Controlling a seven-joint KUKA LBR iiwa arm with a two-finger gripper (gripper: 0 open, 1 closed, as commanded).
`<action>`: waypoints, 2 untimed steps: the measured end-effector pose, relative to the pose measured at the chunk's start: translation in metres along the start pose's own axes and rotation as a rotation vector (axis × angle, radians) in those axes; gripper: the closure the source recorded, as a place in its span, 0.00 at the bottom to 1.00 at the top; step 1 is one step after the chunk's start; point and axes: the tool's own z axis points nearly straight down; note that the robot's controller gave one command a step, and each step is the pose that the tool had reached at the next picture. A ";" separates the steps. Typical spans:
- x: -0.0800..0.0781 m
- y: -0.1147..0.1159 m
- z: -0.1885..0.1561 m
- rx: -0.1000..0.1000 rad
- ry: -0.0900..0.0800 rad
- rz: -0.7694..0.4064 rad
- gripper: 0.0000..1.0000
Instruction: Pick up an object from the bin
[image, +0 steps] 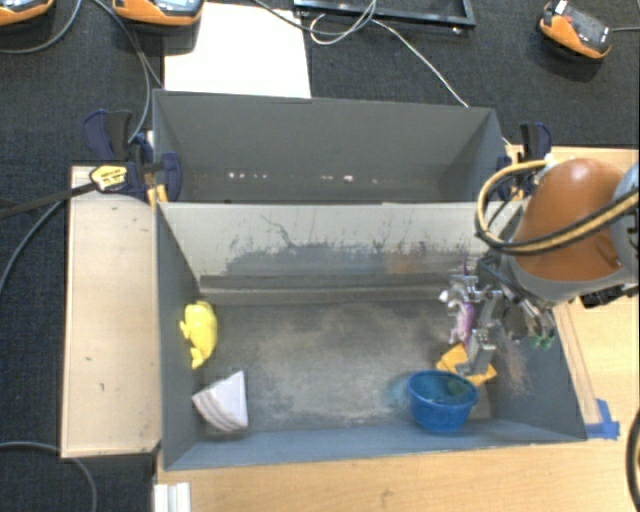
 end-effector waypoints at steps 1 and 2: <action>0.000 -0.006 0.032 0.000 -0.008 -0.070 0.00; 0.011 -0.013 0.067 -0.011 -0.006 -0.162 0.00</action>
Offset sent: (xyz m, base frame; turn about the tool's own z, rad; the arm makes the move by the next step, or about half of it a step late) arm -0.0169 -0.0215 -0.0751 -0.1699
